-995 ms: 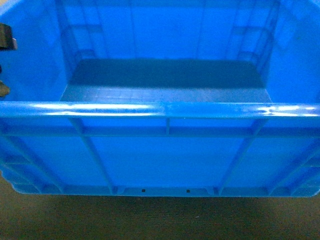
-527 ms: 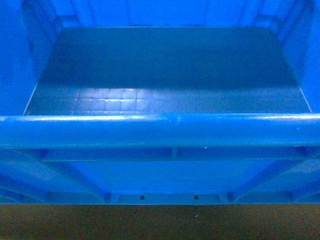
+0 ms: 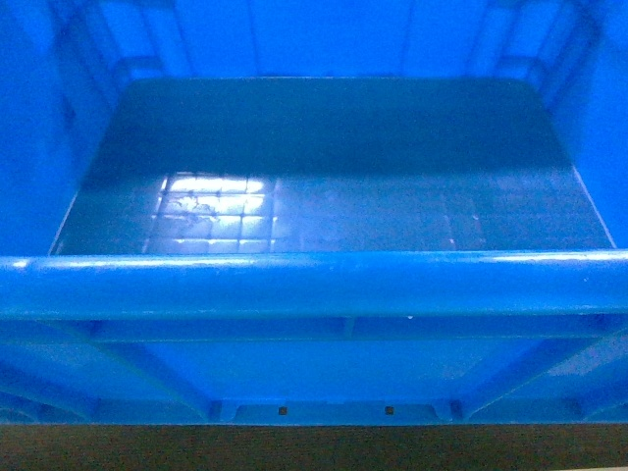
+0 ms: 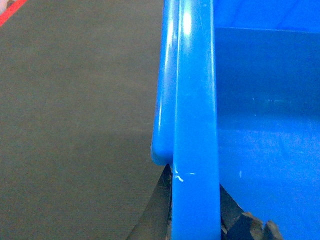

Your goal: Place box next to blue box on left shelf

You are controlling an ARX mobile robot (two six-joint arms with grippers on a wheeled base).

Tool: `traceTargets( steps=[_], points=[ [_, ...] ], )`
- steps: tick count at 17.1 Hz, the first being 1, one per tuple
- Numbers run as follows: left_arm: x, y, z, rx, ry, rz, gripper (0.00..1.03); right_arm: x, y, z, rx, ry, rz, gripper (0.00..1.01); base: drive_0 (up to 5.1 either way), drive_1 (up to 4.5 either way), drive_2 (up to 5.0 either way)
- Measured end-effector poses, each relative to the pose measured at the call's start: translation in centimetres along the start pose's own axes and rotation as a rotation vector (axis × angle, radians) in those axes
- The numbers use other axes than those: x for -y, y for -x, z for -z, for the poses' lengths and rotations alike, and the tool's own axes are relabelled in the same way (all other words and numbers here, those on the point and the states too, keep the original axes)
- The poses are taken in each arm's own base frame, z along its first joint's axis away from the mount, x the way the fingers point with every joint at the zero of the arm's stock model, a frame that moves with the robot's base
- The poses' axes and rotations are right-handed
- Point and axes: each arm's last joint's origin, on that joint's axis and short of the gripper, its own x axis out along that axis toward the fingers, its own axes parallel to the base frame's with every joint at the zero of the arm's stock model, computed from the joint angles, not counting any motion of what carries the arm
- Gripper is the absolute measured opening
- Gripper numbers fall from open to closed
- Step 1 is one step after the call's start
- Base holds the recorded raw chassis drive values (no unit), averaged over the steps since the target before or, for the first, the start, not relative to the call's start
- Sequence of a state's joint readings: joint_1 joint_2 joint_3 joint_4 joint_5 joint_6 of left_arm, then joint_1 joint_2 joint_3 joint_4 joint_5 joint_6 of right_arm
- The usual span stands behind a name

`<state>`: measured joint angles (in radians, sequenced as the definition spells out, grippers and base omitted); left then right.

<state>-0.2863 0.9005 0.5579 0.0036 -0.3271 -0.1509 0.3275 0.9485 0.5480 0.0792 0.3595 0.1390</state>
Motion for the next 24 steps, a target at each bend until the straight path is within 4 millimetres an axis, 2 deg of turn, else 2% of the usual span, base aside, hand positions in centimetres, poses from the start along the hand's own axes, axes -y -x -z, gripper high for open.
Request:
traceTargets(
  steps=[24],
  points=[
    [0.0,0.0,0.01,-0.001,-0.001,0.0,0.08,0.0,0.02,-0.03,0.003,0.0,0.0,0.1,-1.7,-1.7,-1.7]
  ],
)
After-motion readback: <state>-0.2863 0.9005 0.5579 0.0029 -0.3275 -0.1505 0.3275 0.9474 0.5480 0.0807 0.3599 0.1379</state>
